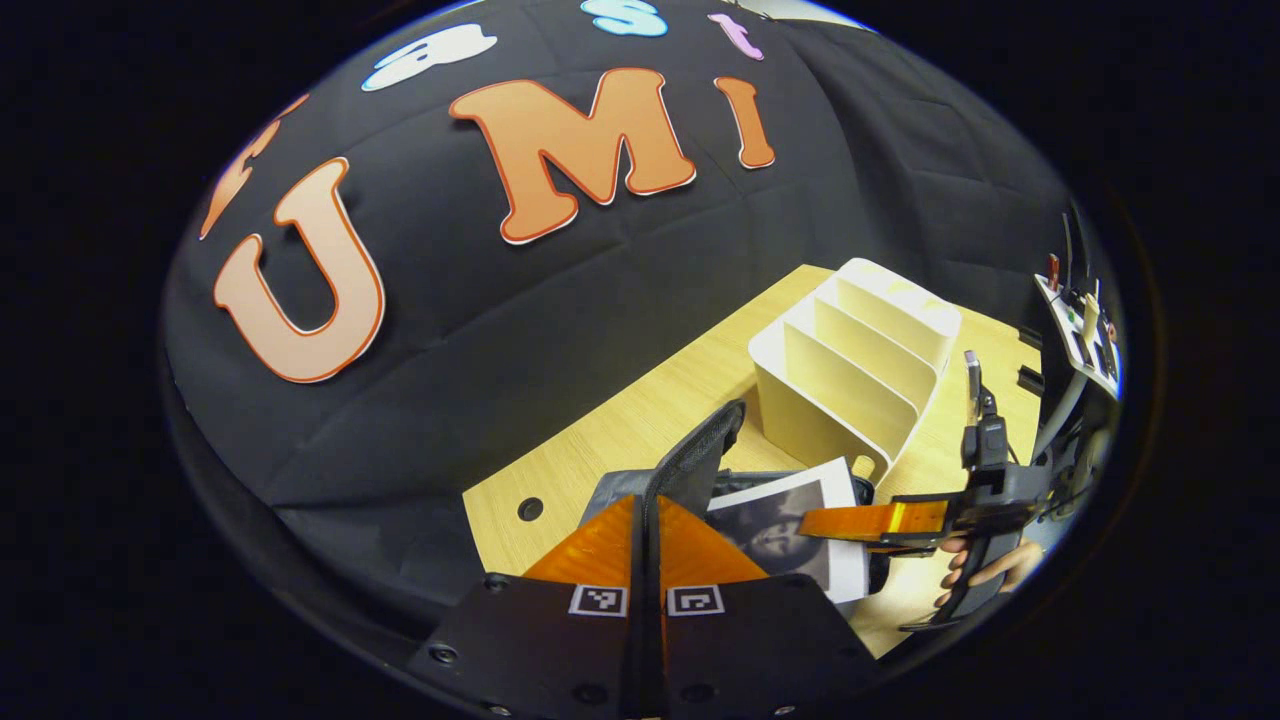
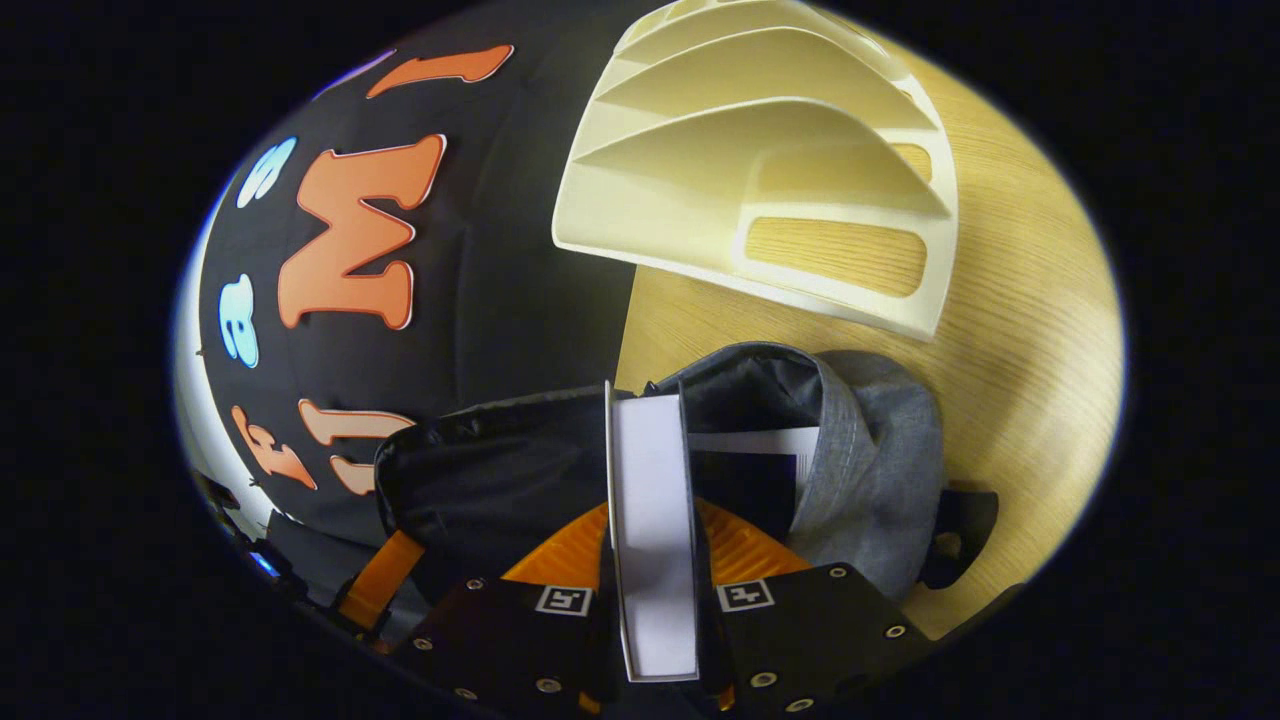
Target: Open the schoolbag, grab two books from the bookshelf and put them into the schoolbag.
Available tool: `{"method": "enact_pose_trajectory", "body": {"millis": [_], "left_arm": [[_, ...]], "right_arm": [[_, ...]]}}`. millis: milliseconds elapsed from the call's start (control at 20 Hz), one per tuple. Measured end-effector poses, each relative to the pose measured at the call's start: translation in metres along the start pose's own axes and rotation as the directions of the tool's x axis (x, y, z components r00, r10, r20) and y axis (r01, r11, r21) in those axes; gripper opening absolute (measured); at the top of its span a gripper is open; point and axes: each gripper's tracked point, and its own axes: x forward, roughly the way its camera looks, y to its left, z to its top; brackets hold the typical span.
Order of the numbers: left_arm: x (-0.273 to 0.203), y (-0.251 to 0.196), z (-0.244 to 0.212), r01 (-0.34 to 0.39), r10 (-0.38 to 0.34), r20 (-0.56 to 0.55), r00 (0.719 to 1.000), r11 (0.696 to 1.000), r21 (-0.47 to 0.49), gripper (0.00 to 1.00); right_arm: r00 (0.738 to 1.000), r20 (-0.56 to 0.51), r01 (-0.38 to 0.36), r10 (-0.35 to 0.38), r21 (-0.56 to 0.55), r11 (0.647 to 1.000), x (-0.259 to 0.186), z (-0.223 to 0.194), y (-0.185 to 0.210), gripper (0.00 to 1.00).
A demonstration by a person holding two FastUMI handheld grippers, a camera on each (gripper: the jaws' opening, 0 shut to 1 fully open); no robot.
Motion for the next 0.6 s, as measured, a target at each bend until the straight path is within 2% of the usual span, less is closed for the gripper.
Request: {"method": "enact_pose_trajectory", "body": {"millis": [350,450,550,600], "left_arm": [[-0.012,-0.010,0.009,0.019,-0.020,0.028,0.999,1.000,0.019,0.00],[-0.011,-0.008,0.004,0.022,-0.022,0.018,1.000,1.000,0.015,0.00],[-0.009,-0.011,0.000,0.027,-0.027,0.008,1.000,1.000,0.008,0.00],[-0.009,-0.009,-0.002,0.027,-0.027,0.008,1.000,1.000,0.006,0.00]], "right_arm": [[0.997,0.050,0.054,-0.055,0.027,0.998,0.027,-0.002,0.008,0.31],[0.986,0.046,0.159,-0.159,-0.003,0.987,0.031,-0.009,-0.004,0.34],[0.946,0.043,0.322,-0.320,-0.061,0.945,0.030,-0.012,-0.029,0.50],[0.936,0.043,0.353,-0.351,-0.090,0.931,0.023,-0.014,-0.026,0.63]]}}
